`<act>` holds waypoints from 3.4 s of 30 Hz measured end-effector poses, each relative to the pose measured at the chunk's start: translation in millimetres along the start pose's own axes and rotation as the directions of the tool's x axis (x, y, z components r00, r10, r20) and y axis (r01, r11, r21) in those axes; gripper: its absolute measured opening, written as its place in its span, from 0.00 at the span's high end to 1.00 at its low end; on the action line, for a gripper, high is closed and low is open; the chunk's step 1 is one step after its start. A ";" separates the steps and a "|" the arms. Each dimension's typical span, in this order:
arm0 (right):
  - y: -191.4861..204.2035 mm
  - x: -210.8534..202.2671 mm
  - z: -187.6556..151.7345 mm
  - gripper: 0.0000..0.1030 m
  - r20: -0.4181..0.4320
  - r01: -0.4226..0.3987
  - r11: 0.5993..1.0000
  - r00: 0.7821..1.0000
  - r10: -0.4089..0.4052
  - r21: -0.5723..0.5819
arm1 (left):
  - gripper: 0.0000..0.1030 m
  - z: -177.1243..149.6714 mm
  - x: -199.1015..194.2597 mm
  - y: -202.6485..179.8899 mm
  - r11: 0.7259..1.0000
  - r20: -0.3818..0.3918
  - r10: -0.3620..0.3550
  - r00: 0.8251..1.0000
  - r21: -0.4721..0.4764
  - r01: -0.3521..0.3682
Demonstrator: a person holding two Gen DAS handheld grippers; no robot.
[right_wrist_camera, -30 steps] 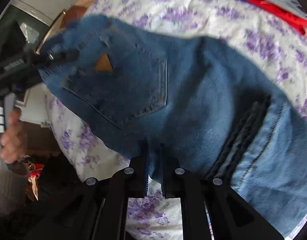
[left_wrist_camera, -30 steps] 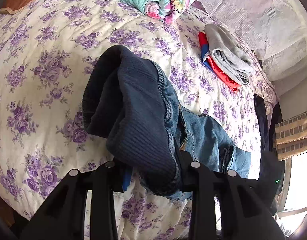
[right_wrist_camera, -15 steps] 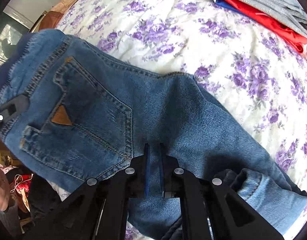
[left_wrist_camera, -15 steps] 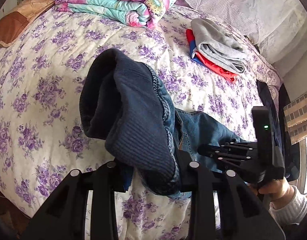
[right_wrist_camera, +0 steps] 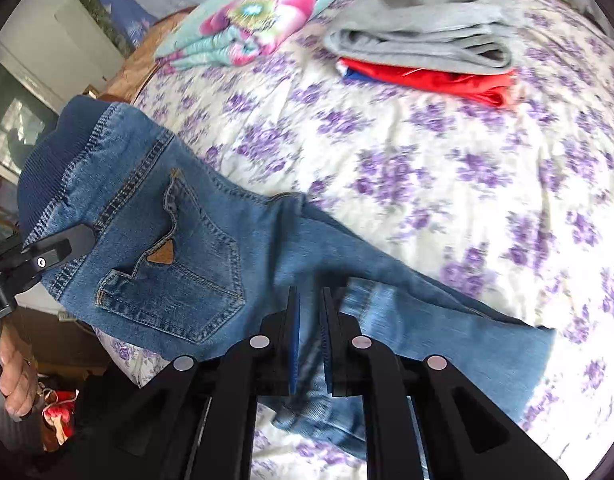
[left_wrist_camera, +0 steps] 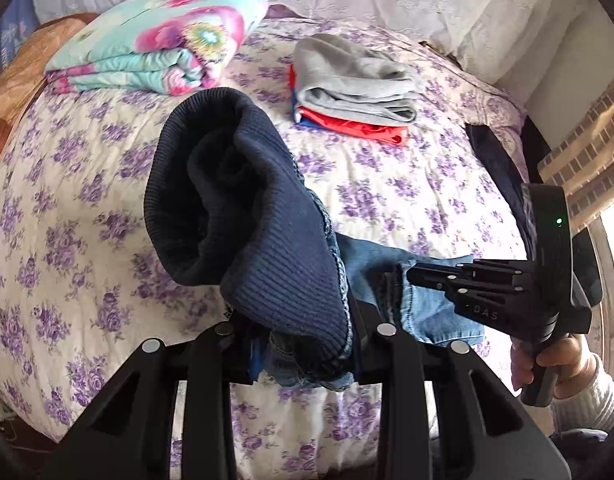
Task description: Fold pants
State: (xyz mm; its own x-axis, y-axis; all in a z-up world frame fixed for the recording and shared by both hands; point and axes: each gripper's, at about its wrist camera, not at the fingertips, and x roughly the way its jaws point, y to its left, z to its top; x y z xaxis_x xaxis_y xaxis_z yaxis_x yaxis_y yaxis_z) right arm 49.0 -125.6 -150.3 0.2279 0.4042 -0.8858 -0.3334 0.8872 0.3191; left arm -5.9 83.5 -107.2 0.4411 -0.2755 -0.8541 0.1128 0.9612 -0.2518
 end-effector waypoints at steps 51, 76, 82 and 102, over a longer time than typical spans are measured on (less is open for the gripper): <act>-9.1 14.2 68.7 0.54 -0.092 -0.082 0.978 0.994 0.065 -0.190 | 0.34 -46.7 74.9 -84.1 0.961 -0.260 -0.199 0.945 0.136 0.240; -56.9 -39.5 26.4 0.28 0.026 0.064 0.997 0.998 -0.063 -0.044 | 0.25 -38.6 71.3 -49.6 0.974 -0.222 -0.210 0.952 0.036 0.223; -124.5 -78.3 -76.2 0.27 0.046 0.137 0.960 0.987 -0.153 0.243 | 0.25 -41.8 101.9 1.0 0.961 -0.290 -0.258 0.921 -0.178 0.213; -172.5 27.6 -138.1 0.38 0.091 -0.240 0.675 0.964 0.249 0.697 | 0.25 -48.5 151.5 -19.0 0.948 -0.429 -0.308 0.849 -0.212 0.237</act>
State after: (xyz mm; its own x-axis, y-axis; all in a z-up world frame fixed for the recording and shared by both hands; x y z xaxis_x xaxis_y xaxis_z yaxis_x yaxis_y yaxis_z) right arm -13.5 -298.3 -276.3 0.2200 0.6307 -0.7442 0.3583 0.6573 0.6630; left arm 15.7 22.7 -253.9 -0.0422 -0.5364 -0.8429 0.0223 0.8429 -0.5376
